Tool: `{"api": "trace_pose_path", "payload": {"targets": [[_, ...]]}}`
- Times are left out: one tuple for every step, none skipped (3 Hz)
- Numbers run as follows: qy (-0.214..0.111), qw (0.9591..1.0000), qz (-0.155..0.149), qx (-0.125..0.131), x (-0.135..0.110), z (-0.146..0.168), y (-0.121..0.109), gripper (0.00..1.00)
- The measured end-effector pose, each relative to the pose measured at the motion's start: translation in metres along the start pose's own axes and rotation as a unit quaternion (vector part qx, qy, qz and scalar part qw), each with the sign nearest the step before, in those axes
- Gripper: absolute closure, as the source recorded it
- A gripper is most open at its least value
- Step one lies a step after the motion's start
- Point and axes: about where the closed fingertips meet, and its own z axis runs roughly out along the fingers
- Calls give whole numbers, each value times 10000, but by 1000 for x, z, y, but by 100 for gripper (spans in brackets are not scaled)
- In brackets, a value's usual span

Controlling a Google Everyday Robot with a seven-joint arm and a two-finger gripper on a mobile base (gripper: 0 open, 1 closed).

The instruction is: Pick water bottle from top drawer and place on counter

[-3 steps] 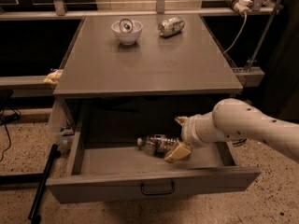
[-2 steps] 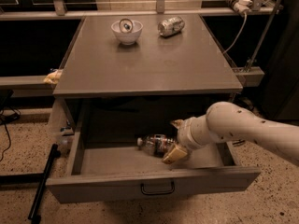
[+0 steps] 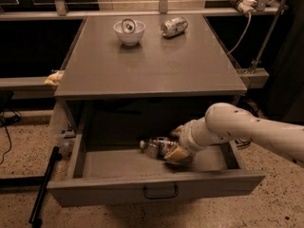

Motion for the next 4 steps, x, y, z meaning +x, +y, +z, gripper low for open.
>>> {"api": "trace_pose_path", "payload": {"targets": [[88,9998,42,-182,-7,-22,-6,67],[295,9986,126,-411,-14,-71,-8,91],[500,9974,194,-474,-22,-136,-8,100],[604,9977,144,-268,-42,-206,-16,100]]}}
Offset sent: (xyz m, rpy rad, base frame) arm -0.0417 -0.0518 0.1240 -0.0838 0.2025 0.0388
